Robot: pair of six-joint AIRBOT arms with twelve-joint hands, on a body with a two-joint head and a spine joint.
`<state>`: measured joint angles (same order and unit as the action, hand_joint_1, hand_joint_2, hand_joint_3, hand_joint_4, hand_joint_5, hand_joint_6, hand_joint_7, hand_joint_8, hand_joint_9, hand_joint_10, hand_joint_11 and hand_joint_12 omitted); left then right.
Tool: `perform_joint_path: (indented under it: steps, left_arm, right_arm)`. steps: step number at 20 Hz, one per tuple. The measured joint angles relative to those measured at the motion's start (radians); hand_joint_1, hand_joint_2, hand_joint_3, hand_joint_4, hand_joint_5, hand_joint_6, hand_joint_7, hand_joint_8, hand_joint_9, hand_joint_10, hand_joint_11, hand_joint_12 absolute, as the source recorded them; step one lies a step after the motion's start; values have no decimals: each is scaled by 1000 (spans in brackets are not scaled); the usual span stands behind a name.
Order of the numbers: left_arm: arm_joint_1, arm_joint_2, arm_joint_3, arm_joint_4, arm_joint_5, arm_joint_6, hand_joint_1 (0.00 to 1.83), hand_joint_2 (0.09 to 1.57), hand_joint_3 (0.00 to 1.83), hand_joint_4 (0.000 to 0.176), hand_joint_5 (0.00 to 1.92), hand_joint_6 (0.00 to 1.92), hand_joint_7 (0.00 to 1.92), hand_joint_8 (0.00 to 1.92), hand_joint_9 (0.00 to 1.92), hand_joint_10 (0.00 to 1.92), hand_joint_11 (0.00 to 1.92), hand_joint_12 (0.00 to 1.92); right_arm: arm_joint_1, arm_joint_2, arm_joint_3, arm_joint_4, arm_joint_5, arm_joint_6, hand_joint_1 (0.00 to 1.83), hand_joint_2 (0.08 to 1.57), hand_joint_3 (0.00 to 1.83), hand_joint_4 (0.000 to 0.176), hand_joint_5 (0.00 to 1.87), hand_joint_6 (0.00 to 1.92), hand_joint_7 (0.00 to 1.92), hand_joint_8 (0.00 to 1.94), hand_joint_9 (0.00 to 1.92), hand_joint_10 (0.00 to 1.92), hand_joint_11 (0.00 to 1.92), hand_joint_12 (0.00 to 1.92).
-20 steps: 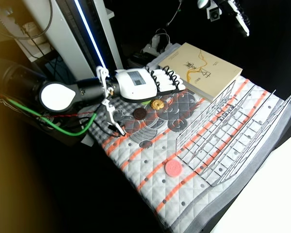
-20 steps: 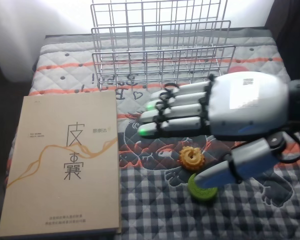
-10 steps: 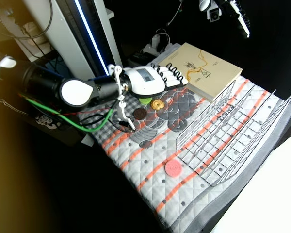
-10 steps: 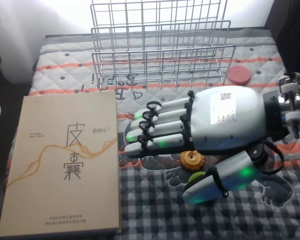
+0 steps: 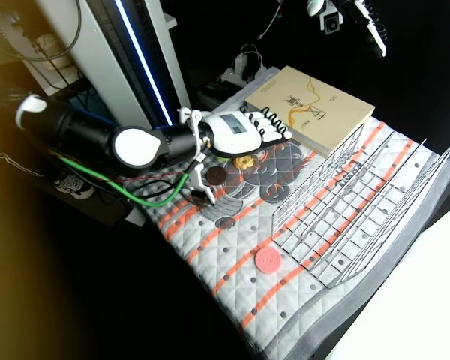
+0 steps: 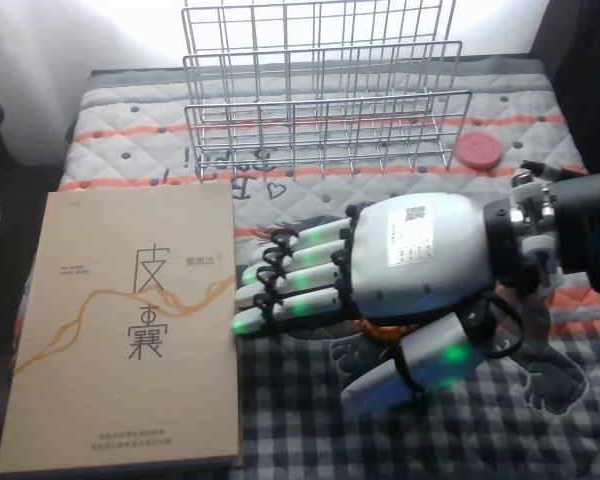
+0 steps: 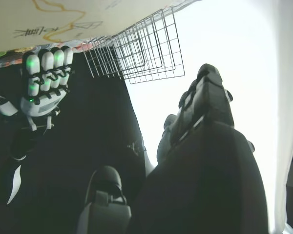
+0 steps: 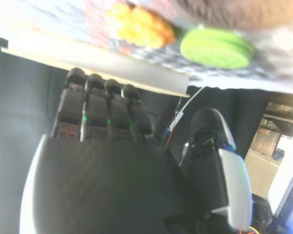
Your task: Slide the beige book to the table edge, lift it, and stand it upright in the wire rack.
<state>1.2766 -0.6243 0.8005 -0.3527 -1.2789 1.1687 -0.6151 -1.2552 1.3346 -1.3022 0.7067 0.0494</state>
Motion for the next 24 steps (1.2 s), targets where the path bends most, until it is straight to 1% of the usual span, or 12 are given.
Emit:
perform_joint_path:
  steps: [5,7,11,17,24]
  left_arm:
    - [0,0,0,2,-13,0,92,1069,6,176,59,11,0,0,0,0,0,0]
    - [0,0,0,5,-16,0,49,1061,1,176,34,1,0,0,0,0,0,0]
    - [0,0,0,3,-16,0,127,1066,1,176,64,11,0,0,0,0,0,0]
    - [0,0,0,5,-16,0,135,1068,1,176,58,4,0,0,0,0,0,0]
    - [0,0,0,5,-16,-5,86,1064,0,176,73,7,0,0,0,0,0,0]
  right_arm:
    - [10,-44,31,-8,-3,0,0,1266,0,0,17,4,0,0,0,0,0,0]
    - [26,-63,45,-8,-4,0,0,1255,0,0,18,3,0,0,0,0,0,0]
    - [31,-90,63,-5,-10,0,0,1253,0,0,19,5,0,0,0,0,0,0]
    - [41,-128,79,-2,-18,0,0,1233,0,0,9,1,0,0,0,0,0,0]
    - [45,-166,100,-3,-15,0,0,1223,0,0,20,8,0,0,0,0,0,0]
